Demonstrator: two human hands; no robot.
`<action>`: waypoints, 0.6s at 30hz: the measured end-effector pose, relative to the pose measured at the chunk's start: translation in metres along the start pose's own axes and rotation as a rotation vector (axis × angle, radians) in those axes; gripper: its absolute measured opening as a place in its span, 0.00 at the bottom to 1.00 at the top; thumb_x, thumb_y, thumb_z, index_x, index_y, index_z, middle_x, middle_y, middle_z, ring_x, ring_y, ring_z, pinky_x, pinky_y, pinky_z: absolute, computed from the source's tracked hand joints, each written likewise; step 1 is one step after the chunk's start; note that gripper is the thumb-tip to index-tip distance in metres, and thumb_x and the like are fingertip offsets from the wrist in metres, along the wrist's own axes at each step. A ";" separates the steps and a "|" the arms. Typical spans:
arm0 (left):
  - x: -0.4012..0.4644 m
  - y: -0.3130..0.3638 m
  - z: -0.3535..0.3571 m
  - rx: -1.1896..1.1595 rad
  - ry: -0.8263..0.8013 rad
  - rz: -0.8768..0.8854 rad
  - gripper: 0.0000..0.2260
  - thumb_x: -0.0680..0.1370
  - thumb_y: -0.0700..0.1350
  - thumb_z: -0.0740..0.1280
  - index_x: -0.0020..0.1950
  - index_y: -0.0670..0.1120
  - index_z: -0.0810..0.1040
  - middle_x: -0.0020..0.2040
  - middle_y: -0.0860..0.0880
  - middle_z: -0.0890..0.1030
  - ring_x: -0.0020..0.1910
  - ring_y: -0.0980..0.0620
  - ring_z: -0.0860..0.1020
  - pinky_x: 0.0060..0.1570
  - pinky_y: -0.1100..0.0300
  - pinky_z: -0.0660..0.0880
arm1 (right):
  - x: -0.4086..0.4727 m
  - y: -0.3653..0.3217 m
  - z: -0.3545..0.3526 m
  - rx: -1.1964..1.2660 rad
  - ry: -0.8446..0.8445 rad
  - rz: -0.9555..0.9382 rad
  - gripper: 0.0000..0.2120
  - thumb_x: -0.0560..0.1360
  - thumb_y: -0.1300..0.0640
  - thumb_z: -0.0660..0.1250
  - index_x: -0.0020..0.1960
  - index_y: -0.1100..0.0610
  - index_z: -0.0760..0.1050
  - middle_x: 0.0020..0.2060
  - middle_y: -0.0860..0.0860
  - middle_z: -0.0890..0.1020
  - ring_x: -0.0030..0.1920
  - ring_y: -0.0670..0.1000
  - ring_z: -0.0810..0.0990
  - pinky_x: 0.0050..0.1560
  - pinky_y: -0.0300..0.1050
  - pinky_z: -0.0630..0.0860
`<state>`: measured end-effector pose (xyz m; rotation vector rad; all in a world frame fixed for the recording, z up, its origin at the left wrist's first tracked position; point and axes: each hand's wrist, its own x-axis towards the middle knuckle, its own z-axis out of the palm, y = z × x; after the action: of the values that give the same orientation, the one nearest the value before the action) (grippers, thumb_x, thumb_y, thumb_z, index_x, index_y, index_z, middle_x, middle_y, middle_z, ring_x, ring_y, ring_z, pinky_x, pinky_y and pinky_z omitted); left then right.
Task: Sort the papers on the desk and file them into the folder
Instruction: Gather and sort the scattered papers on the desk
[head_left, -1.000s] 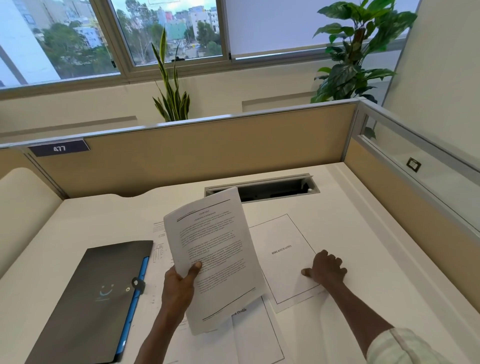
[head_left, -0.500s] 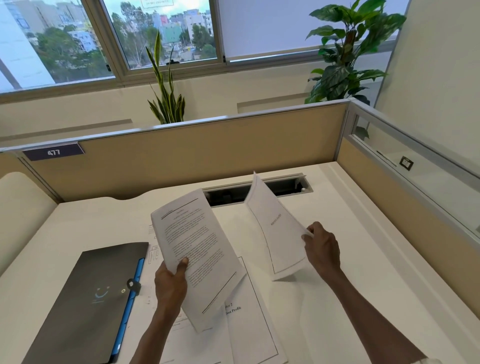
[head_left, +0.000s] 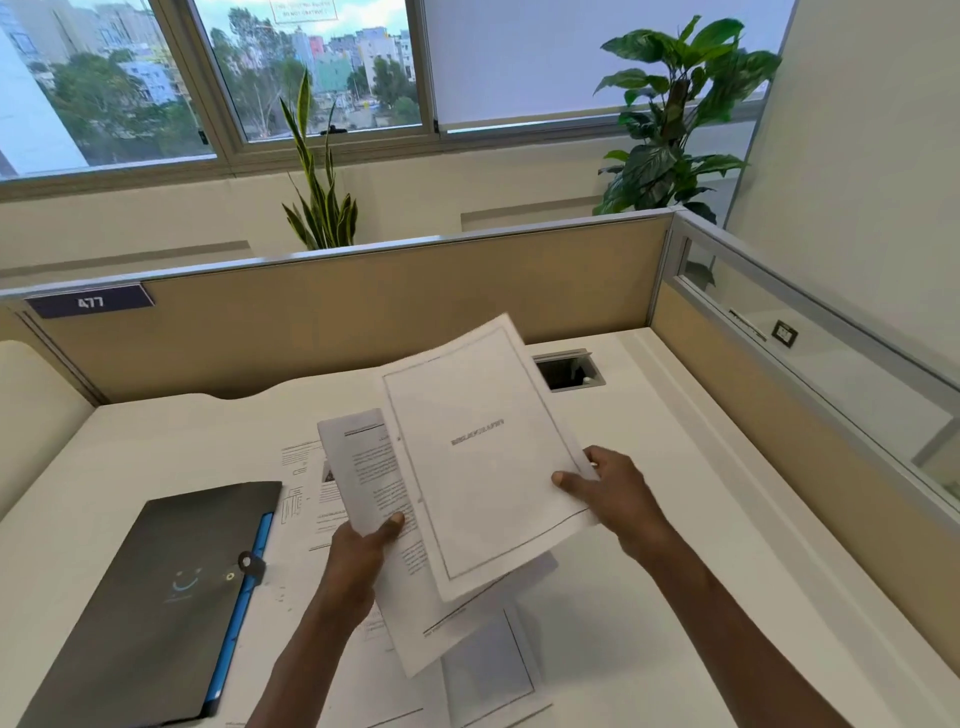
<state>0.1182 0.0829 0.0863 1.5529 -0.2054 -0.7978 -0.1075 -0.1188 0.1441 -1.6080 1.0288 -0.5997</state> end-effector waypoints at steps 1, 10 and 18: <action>-0.003 0.000 0.002 -0.018 -0.038 -0.013 0.09 0.76 0.38 0.71 0.55 0.46 0.80 0.45 0.46 0.87 0.42 0.43 0.86 0.34 0.51 0.82 | -0.004 0.003 0.002 0.001 -0.031 0.026 0.09 0.69 0.56 0.76 0.46 0.58 0.79 0.42 0.51 0.84 0.43 0.53 0.83 0.41 0.44 0.78; -0.016 -0.006 0.005 -0.064 -0.219 -0.073 0.20 0.68 0.44 0.76 0.60 0.43 0.81 0.53 0.40 0.86 0.49 0.39 0.85 0.43 0.45 0.82 | -0.011 0.026 0.003 -0.447 -0.201 0.159 0.41 0.64 0.34 0.73 0.67 0.58 0.68 0.62 0.52 0.75 0.59 0.53 0.74 0.53 0.44 0.70; -0.030 -0.001 0.026 -0.147 -0.355 -0.067 0.29 0.76 0.66 0.60 0.66 0.45 0.77 0.58 0.39 0.83 0.57 0.36 0.82 0.54 0.37 0.78 | -0.003 0.023 0.008 0.266 -0.323 0.187 0.30 0.65 0.56 0.79 0.63 0.63 0.75 0.57 0.56 0.83 0.59 0.57 0.81 0.65 0.59 0.73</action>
<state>0.0800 0.0792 0.0975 1.2783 -0.3469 -1.1152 -0.1092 -0.1131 0.1204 -1.3057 0.8097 -0.3204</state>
